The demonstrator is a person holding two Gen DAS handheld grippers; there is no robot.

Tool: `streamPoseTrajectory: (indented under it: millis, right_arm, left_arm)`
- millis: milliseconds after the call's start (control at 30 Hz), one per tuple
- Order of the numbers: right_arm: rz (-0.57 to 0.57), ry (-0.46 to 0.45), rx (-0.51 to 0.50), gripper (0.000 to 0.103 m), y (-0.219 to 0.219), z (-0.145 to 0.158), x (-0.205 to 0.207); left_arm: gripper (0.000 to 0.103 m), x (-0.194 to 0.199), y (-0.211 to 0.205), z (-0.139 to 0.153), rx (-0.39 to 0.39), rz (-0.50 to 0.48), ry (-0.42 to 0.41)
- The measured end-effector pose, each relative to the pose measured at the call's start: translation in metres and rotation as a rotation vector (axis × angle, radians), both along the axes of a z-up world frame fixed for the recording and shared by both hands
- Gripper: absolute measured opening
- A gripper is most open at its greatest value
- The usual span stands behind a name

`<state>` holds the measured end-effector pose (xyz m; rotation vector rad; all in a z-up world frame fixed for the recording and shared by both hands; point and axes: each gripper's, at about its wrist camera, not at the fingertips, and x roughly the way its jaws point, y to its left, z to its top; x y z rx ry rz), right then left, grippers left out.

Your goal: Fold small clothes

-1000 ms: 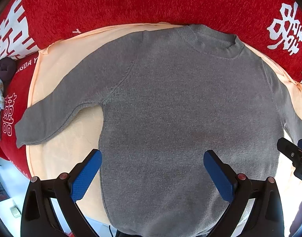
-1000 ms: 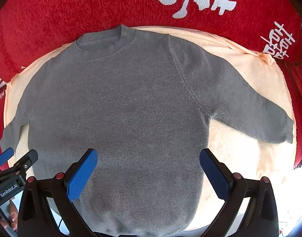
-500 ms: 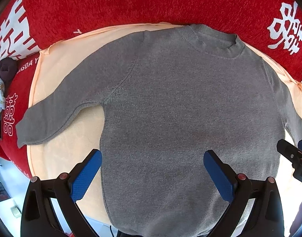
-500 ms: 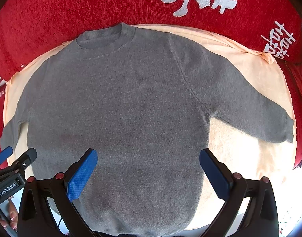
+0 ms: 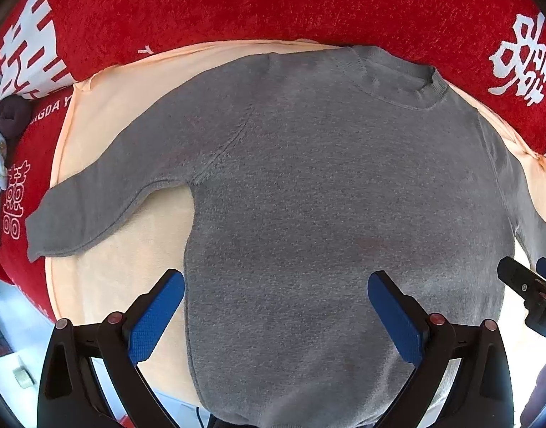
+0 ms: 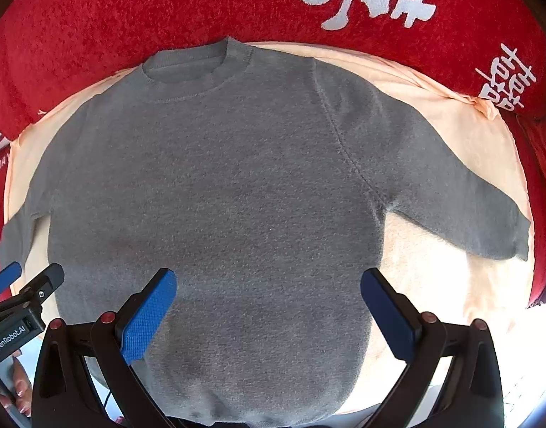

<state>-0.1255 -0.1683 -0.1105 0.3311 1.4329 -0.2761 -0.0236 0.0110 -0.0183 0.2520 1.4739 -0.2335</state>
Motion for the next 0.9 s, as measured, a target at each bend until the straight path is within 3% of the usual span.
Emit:
streamPoseTrajectory:
  millis: [900]
  right_arm:
    - [0.036,-0.006,-0.024,0.103,0.038,0.006,0.007]
  left_arm:
    - [0.103,0.007,0.023,0.001,-0.063,0.052,0.01]
